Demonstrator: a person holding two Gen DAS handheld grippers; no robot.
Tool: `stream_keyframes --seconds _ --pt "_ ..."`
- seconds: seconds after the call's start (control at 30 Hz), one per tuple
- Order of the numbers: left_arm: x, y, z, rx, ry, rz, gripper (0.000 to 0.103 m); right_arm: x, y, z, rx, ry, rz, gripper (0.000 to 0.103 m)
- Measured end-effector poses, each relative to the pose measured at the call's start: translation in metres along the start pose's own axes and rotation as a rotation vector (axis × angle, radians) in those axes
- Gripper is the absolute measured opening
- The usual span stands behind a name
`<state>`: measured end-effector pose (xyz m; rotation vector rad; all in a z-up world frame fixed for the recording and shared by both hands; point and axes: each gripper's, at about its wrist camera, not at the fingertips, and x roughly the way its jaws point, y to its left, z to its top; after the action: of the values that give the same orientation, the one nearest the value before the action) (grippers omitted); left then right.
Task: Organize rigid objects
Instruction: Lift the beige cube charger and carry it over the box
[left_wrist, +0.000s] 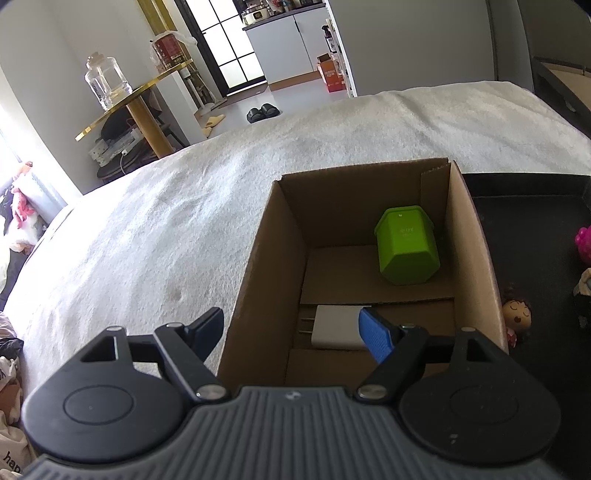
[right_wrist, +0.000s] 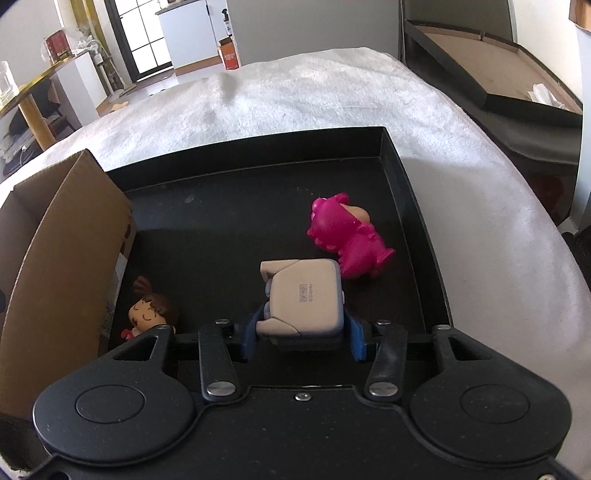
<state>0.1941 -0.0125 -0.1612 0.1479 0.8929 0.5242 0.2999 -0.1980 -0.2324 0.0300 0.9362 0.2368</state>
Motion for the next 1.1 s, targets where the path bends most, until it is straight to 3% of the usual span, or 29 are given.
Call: stream_keyframes --seconds 0.57,1.1 --pt "-0.004 0.01 -0.001 -0.028 -0.012 -0.016 0.079 -0.018 0.005 0.006 -0.006 -0.05 0.016 0.044" --pt "-0.007 0.025 -0.003 -0.064 -0.026 -0.039 0.079 -0.057 0.027 0.023 -0.072 -0.252 0.168 0.044"
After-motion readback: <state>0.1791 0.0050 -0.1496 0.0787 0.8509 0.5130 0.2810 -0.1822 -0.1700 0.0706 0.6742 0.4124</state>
